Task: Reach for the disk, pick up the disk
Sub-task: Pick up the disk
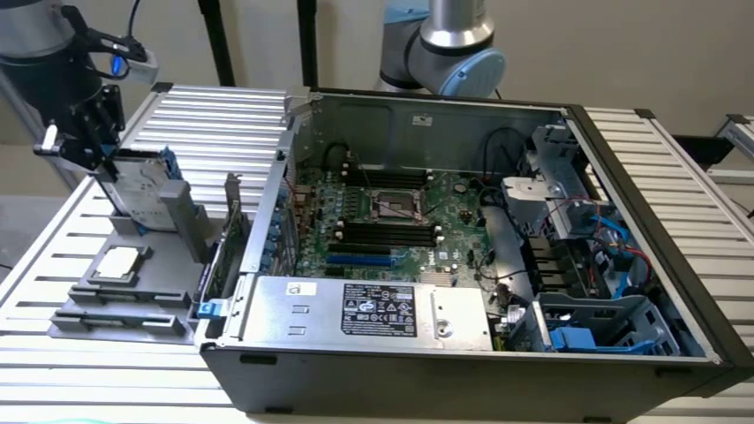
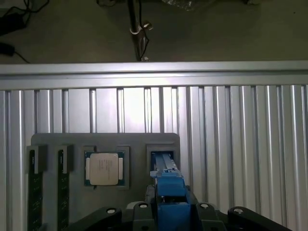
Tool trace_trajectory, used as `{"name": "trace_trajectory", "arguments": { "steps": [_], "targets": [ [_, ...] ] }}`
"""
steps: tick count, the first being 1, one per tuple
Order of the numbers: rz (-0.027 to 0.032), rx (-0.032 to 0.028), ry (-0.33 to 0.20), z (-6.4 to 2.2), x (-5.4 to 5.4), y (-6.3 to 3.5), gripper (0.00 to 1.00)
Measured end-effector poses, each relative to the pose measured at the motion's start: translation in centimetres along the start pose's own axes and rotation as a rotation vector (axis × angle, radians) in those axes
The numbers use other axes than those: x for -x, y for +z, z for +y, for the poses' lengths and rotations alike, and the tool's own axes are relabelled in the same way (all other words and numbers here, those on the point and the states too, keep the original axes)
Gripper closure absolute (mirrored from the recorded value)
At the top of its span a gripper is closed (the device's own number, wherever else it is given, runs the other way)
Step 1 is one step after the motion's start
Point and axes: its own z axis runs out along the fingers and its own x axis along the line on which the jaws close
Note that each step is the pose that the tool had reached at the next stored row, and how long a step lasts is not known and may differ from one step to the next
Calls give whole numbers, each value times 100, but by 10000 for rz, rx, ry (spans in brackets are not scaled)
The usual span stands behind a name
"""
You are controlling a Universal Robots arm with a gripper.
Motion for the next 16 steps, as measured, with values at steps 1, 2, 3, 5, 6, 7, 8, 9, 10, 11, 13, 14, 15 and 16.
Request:
{"name": "trace_trajectory", "arguments": {
  "steps": [1,2,3,5,6,7,8,9,10,11,13,14,15,16],
  "targets": [
    [-29,-16,-1,0,-7,0,67],
    [-60,-30,-3,-1,-14,-1,67],
    [-84,-43,-4,-1,-18,-1,67],
    [-103,-51,-4,-1,-19,-1,67],
    [-104,-51,-4,-1,-19,-1,67],
    [-105,-51,-4,-1,-19,-1,67],
    [-106,-52,-5,-1,-20,0,67],
    [-106,-52,-5,-1,-20,0,67],
    [-106,-52,-5,-1,-20,-1,67],
    [-105,-52,-5,-1,-20,0,67],
    [-106,-51,-6,-1,-26,-1,67],
    [-109,-52,-6,-1,-32,-1,67],
    [-109,-52,-5,-2,-38,-1,67],
    [-109,-51,-5,-2,-45,-2,67]
  ]
}}
